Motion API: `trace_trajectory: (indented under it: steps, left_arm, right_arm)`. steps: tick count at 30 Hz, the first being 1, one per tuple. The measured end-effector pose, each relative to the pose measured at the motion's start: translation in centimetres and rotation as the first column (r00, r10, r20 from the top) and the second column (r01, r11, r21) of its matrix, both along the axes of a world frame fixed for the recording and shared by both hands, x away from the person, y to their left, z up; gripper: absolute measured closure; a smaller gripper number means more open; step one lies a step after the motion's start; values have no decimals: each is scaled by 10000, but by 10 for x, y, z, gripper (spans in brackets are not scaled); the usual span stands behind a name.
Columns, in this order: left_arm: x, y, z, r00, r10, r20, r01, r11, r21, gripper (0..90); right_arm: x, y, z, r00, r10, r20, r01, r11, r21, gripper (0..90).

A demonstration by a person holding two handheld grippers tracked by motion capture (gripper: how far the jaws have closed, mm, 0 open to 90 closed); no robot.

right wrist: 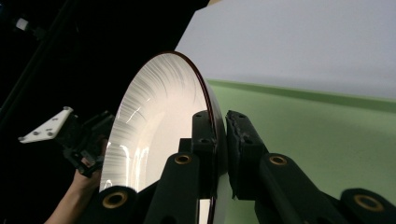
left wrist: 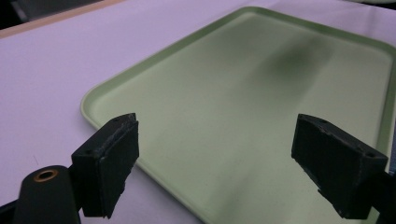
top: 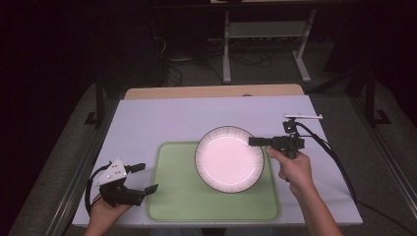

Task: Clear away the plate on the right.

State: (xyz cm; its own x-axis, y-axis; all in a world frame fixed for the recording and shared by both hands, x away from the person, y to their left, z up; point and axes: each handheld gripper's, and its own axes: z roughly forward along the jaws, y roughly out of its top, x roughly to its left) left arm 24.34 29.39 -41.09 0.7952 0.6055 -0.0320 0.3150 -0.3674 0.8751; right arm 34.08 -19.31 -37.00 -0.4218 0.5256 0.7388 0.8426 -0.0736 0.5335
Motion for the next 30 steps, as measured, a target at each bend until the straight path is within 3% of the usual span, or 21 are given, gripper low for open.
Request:
trace_trajectory:
  steps: [17, 30]
  left_arm:
    - [1, 0, 0, 10000, -26, 14, 26, 10000, -23, 148]
    - [1, 0, 0, 10000, -44, -19, 44, 10000, -34, 148]
  right_arm:
    - [6, 35, -36, 9988, -78, -487, 66, 9996, -259, 813]
    - [6, 50, -55, 9980, -236, -591, 202, 9981, -582, 812]
